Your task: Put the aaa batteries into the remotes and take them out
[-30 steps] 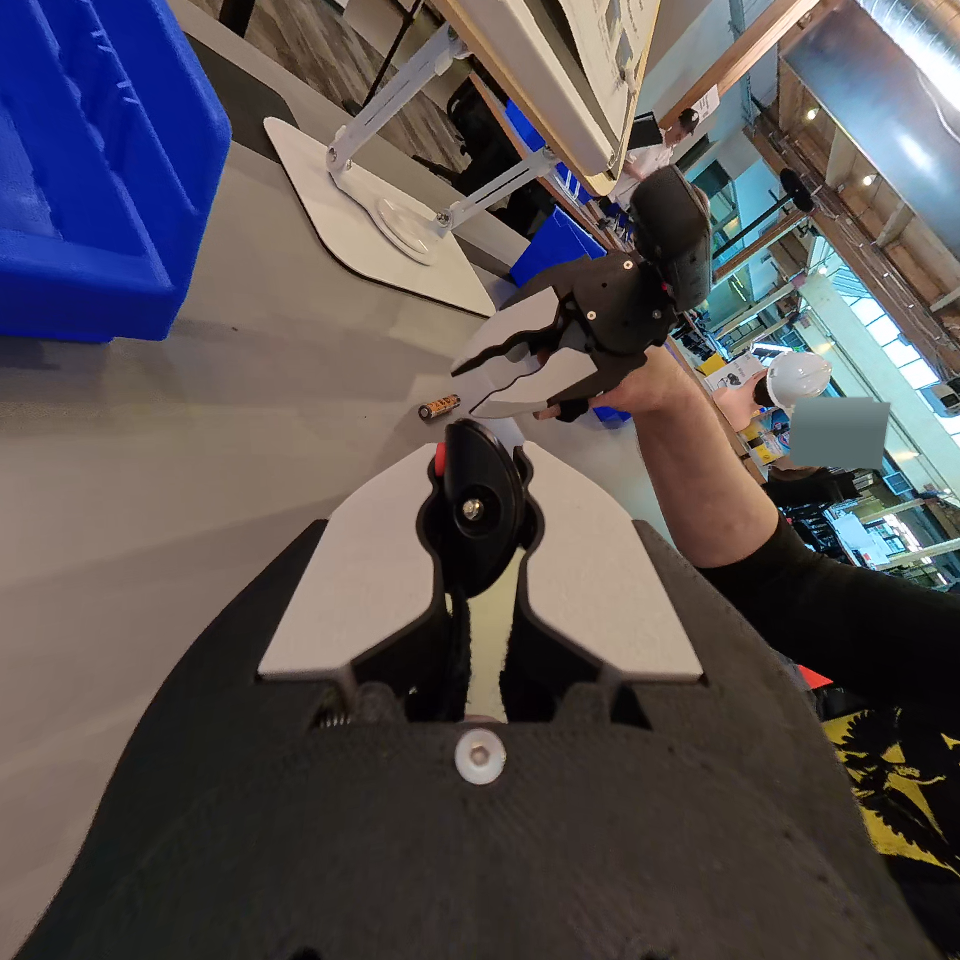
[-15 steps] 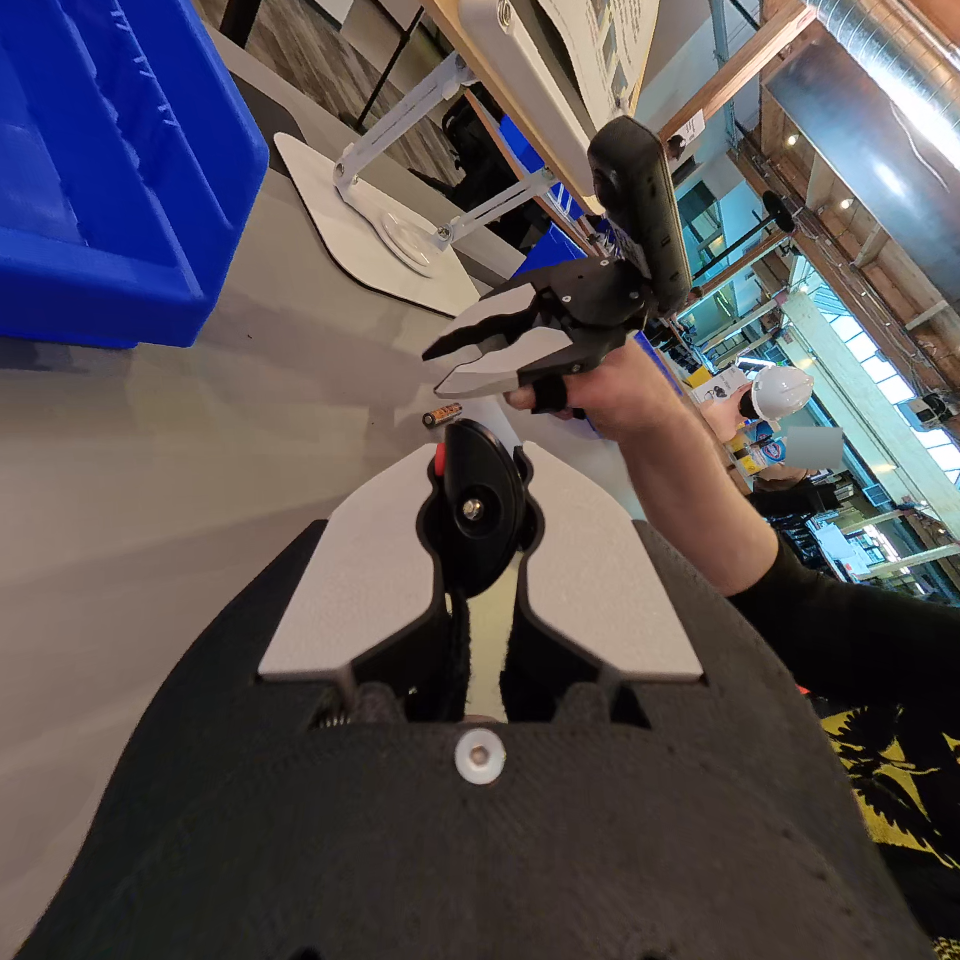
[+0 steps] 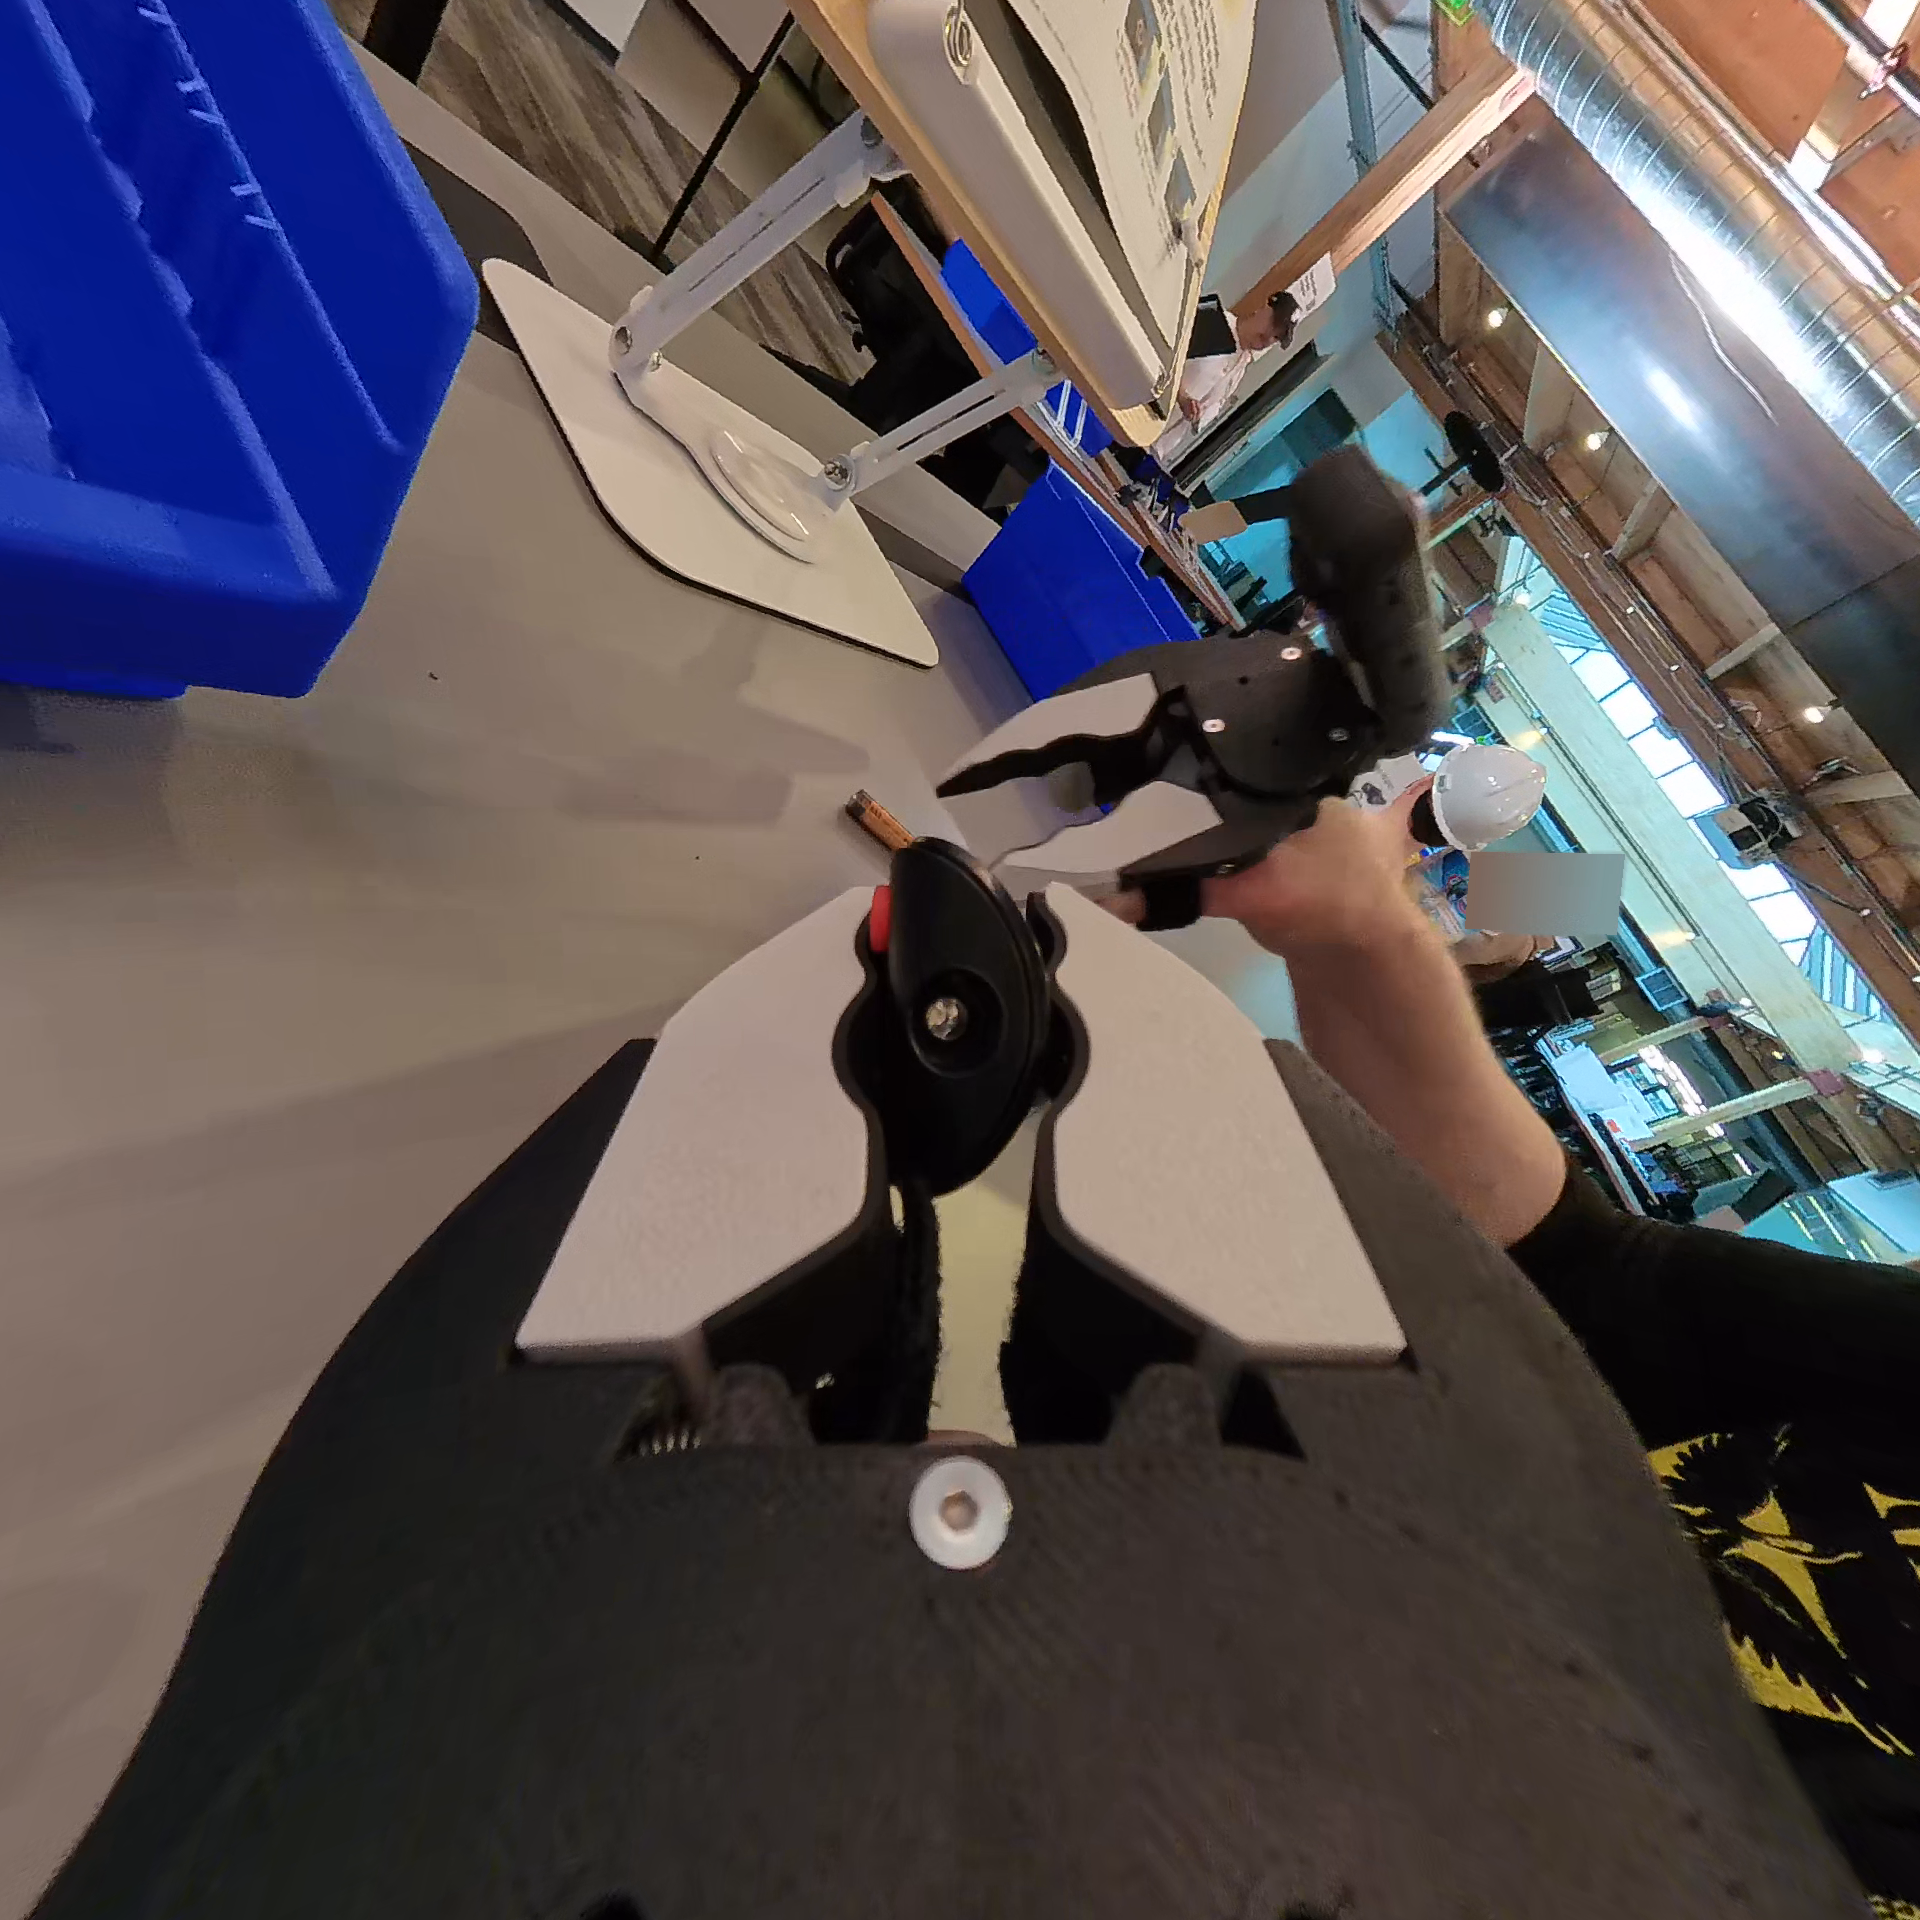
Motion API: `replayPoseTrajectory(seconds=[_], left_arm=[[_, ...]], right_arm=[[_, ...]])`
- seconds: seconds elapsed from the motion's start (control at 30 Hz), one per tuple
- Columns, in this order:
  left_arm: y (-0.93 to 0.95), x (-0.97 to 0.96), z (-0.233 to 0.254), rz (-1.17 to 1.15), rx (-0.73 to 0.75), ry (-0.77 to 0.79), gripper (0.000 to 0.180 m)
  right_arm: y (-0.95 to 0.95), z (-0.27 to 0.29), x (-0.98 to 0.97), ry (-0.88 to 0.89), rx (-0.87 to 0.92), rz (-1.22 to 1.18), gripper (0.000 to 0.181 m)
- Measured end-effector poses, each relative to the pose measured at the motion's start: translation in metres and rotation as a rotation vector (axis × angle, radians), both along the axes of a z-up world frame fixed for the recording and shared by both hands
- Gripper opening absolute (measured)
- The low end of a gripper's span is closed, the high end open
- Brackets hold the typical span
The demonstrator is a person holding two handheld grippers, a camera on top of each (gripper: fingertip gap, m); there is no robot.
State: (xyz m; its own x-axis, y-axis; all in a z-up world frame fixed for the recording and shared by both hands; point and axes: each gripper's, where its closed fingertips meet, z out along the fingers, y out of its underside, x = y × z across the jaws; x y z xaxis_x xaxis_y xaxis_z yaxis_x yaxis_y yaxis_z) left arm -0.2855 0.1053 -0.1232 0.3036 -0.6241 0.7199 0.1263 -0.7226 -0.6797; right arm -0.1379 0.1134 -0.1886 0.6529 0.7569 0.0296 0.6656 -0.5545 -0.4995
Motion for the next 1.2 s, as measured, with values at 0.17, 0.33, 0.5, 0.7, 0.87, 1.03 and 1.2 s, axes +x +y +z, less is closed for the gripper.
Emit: replayPoseTrajectory(seconds=[0.17,0.33,0.5,0.7,0.87,1.03,1.2], left_arm=[[-0.002,0.003,-0.001,-0.007,0.005,0.009,0.025],[0.0,-0.001,-0.003,0.011,-0.002,0.01,0.025],[0.0,0.002,-0.007,0.005,-0.011,0.018,0.025],[-0.001,0.003,-0.01,0.006,-0.019,0.018,0.025],[-0.001,0.006,-0.009,-0.001,-0.013,0.018,0.025],[-0.004,0.005,-0.009,-0.004,-0.011,0.017,0.025],[-0.002,0.005,-0.006,-0.007,-0.004,0.017,0.025]], right_arm=[[0.038,-0.02,0.021,-0.02,-0.031,-0.091,0.04],[0.04,-0.025,0.024,0.016,-0.095,-0.068,0.0],[0.033,-0.009,0.007,0.203,-0.015,-0.024,0.0],[-0.007,0.005,0.024,0.163,-0.021,-0.032,0.032],[-0.015,-0.022,0.033,-0.032,0.033,0.108,0.014],[0.007,-0.01,0.062,-0.15,0.046,0.11,0.014],[0.028,0.003,0.054,0.051,-0.057,-0.019,0.034]])
